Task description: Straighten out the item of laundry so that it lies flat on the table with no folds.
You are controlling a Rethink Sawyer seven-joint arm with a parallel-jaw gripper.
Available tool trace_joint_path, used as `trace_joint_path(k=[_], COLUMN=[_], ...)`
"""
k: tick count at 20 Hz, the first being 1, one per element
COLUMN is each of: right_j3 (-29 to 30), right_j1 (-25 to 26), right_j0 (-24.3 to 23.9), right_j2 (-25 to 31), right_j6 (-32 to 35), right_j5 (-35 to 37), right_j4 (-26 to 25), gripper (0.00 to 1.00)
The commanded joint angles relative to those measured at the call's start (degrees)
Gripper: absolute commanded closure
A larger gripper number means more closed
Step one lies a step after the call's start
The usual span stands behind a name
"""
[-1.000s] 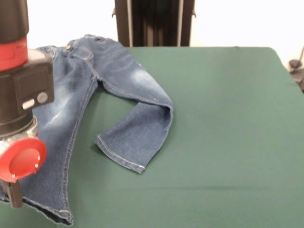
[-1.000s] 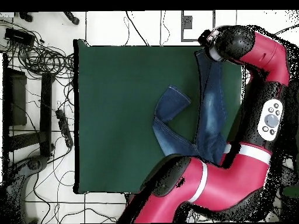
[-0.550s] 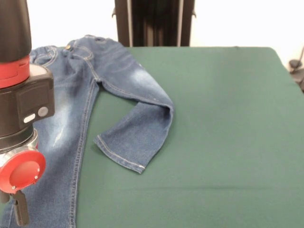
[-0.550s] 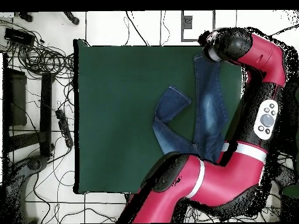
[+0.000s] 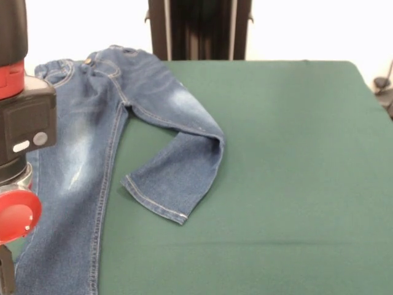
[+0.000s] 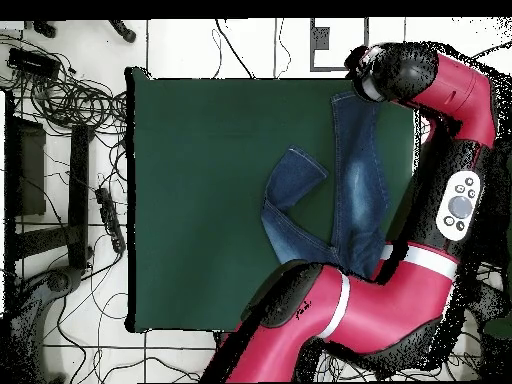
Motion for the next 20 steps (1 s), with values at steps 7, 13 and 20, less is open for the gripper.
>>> trace_joint_path(k=[7,13,20], right_j3=[39.2,51.0,66.8], right_j1=[-17.6,-22.7,-28.4], right_j0=[1.3,-1.0,-4.7], right_j2=[-3.0,-2.2,-0.4], right_j6=[8.2,4.6,2.0], right_j5=[-8.1,-15.4,-24.6], right_j4=[1.1,0.6,-0.5], gripper=[0.0,0.0,0.0])
